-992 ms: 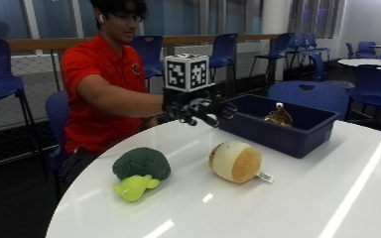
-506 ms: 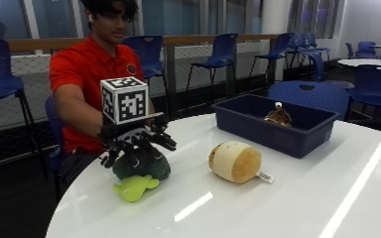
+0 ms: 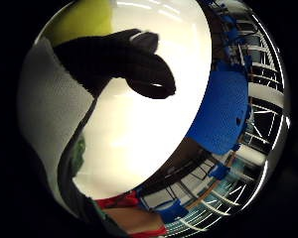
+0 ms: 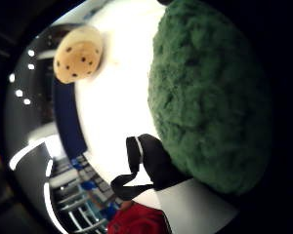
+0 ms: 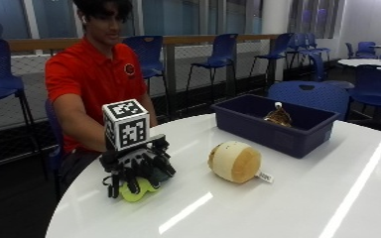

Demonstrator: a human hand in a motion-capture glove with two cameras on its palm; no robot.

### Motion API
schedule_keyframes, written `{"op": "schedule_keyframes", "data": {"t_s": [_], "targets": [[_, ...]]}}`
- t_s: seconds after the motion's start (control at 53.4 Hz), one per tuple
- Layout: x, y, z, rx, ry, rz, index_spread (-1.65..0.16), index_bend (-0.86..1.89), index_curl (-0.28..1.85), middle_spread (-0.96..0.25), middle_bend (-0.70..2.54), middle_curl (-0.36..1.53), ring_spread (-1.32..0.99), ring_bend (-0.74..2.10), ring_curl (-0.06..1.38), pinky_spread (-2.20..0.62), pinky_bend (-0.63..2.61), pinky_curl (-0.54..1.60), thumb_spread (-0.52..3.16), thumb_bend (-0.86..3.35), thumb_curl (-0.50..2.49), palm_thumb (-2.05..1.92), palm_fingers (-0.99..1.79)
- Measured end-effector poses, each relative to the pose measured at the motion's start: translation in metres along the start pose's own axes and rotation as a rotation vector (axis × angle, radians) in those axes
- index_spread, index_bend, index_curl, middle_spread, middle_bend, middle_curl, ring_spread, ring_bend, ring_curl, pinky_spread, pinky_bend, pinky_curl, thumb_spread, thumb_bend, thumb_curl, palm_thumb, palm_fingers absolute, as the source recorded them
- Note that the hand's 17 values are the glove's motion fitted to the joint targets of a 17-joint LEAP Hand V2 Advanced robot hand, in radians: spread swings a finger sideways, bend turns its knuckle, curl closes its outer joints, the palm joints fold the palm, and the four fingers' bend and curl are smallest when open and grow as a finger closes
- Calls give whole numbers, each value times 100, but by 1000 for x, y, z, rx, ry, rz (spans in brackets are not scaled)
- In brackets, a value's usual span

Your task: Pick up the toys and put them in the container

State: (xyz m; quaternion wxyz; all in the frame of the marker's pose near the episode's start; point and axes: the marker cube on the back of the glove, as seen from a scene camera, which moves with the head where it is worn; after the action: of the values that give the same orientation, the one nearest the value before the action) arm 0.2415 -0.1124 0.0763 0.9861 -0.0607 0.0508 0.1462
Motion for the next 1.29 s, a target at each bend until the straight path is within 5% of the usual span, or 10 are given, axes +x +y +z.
{"op": "schedule_keyframes", "data": {"t_s": [0.281, 0.487, 0.693, 0.992, 1.292], "targets": [[0, -3, 8, -12, 26, 14, -40, 25, 24, -7, 17, 25, 1, 17, 25, 4, 123, 40, 108, -1, 27, 2, -1], [-3, -1, 6, 32, 0, 13, -43, 37, 31, -18, 31, 31, -9, 28, 27, -16, 99, 32, 121, 2, 31, 11, 35], [-15, 2, 6, 112, 46, -1, -41, 19, 31, -33, 46, 38, -30, 50, 34, -34, 101, 35, 131, 15, 41, 39, 70], [-22, -8, -5, 135, 118, -10, -42, 21, 36, -45, 65, 52, -51, 73, 45, -41, 101, 39, 100, 20, 62, 66, 106], [-75, 3, -64, 149, 1, -84, -46, 27, 50, -49, 71, 64, -56, 79, 51, -43, 100, 43, 75, 17, 77, 71, 105]]}}
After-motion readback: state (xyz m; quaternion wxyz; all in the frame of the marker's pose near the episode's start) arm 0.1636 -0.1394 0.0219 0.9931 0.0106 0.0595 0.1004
